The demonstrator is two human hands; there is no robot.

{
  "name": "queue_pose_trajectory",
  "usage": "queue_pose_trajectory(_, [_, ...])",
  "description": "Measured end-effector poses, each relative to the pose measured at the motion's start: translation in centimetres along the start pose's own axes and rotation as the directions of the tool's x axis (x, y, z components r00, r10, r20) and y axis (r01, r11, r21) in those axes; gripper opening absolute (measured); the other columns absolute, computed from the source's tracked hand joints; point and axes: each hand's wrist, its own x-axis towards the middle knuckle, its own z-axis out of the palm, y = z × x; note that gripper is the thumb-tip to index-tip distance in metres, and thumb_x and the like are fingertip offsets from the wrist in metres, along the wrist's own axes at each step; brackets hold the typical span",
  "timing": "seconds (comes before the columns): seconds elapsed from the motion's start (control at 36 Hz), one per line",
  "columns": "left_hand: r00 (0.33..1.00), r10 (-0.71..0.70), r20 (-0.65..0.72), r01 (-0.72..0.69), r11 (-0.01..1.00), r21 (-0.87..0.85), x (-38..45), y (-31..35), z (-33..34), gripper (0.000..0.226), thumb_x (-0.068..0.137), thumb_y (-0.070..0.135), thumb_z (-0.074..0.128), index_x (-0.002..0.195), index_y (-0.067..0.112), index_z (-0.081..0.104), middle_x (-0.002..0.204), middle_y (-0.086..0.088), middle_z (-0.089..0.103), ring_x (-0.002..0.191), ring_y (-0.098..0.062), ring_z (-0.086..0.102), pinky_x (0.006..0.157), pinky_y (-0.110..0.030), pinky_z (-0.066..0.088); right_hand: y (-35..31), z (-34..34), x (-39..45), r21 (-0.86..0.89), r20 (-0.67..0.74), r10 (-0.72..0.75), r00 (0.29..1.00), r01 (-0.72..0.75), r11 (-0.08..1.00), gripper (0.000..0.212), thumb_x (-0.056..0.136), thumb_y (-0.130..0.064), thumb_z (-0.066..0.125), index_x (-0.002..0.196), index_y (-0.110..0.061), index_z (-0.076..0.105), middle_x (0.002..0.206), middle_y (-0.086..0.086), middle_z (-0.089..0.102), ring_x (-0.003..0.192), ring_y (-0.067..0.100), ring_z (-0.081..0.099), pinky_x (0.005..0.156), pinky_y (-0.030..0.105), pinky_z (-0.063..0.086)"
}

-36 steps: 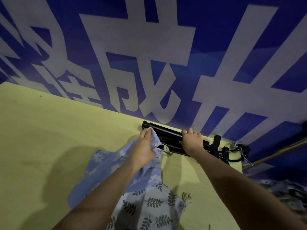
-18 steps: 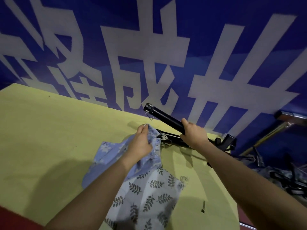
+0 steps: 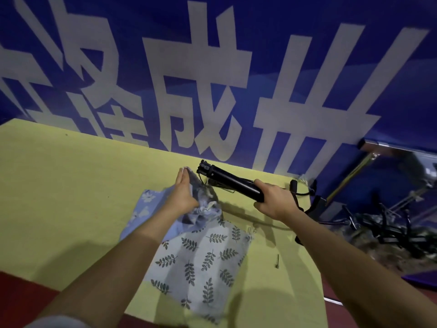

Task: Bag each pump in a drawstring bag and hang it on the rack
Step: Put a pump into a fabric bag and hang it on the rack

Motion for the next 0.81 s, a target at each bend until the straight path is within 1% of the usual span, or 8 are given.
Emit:
queue_pose_trajectory(0.08, [1.000,0.004,0.022,-0.003,1.000,-0.023,-0.3,-0.4,-0.6,0.104,0.082,-0.002,0.064,0.149,0.012,-0.013,0.157,0.006,-0.019,0.146,-0.023,0.013,0.083,-0.029,0.048,-0.3,0.6,-1.2,-0.048,-0.003,-0.023,1.000,0.023,0.999,0.052,0.083,-0.033,0.057,0.131,-0.027,0.038,0.113,0.003,0.064,0.095,0.031,0.062,0.070,0.036,0.051])
queue_pose_trajectory(0.19, [0.998,0.036,0.060,-0.037,0.999,0.026,-0.4,-0.7,-1.2,0.106,0.080,-0.004,0.064,0.149,0.014,-0.015,0.157,0.009,-0.022,0.143,-0.023,0.021,0.061,-0.023,0.044,-0.8,0.9,-2.2,-0.110,-0.022,-0.081,0.997,0.078,0.991,0.054,0.083,-0.032,0.056,0.134,-0.027,0.038,0.119,0.003,0.062,0.097,0.030,0.063,0.072,0.036,0.052])
queue_pose_trajectory(0.36, [0.973,0.154,0.174,-0.186,0.964,0.190,-1.4,-0.3,-1.8,0.106,0.079,-0.003,0.063,0.149,0.014,-0.014,0.156,0.008,-0.022,0.146,-0.018,0.014,0.080,-0.022,0.040,-2.5,0.8,-2.1,-0.292,0.015,-0.168,0.986,0.164,0.942,0.046,0.085,-0.026,0.052,0.130,-0.025,0.040,0.110,0.003,0.060,0.089,0.028,0.063,0.057,0.029,0.041])
queue_pose_trajectory(0.5, [0.960,0.217,0.177,-0.259,0.929,0.266,-2.2,0.1,-2.1,0.104,0.080,-0.002,0.061,0.149,0.015,-0.015,0.156,0.010,-0.024,0.140,-0.021,0.031,0.067,-0.025,0.042,-3.9,0.6,-1.5,-0.449,0.017,-0.229,0.973,0.212,0.868,0.044,0.090,-0.019,0.050,0.132,-0.024,0.038,0.115,0.006,0.058,0.099,0.029,0.058,0.066,0.032,0.038])
queue_pose_trajectory(0.61, [0.939,0.291,0.185,-0.331,0.910,0.248,-2.7,1.6,-2.1,0.105,0.079,-0.001,0.063,0.150,0.017,-0.012,0.157,0.010,-0.021,0.145,-0.017,0.016,0.086,-0.026,0.045,-5.9,-0.3,-1.0,-0.516,0.087,-0.250,0.964,0.258,0.817,0.043,0.089,-0.020,0.057,0.129,-0.019,0.041,0.121,0.009,0.055,0.106,0.032,0.054,0.079,0.038,0.041])
queue_pose_trajectory(0.69, [0.928,0.311,0.203,-0.364,0.874,0.322,-3.0,2.5,-1.5,0.103,0.078,0.012,0.066,0.151,0.019,-0.007,0.158,0.010,-0.014,0.143,-0.018,0.021,0.104,-0.033,0.038,-7.0,-0.9,-0.4,-0.601,0.034,-0.333,0.942,0.285,0.747,0.036,0.076,-0.018,0.071,0.109,-0.016,0.058,0.103,0.008,0.063,0.092,0.029,0.061,0.080,0.040,0.045])
queue_pose_trajectory(0.75, [0.938,0.310,0.153,-0.345,0.819,0.458,-3.2,2.6,-0.7,0.099,0.077,0.031,0.067,0.151,0.021,0.003,0.159,0.009,0.001,0.131,-0.025,0.031,0.101,-0.036,0.029,-7.5,-1.5,0.2,-0.668,-0.045,-0.423,0.905,0.287,0.687,0.031,0.056,-0.019,0.082,0.082,-0.017,0.066,0.076,0.003,0.064,0.068,0.023,0.062,0.069,0.036,0.047])
queue_pose_trajectory(0.81, [0.935,0.349,0.066,-0.333,0.796,0.506,-3.1,2.6,0.1,0.088,0.076,0.045,0.066,0.147,0.020,0.021,0.151,0.006,0.025,0.118,-0.025,0.033,0.092,-0.034,0.027,-7.9,-1.9,0.8,-0.694,-0.104,-0.510,0.854,0.305,0.653,0.028,0.053,-0.018,0.081,0.076,-0.015,0.066,0.068,0.002,0.061,0.060,0.023,0.059,0.067,0.035,0.045])
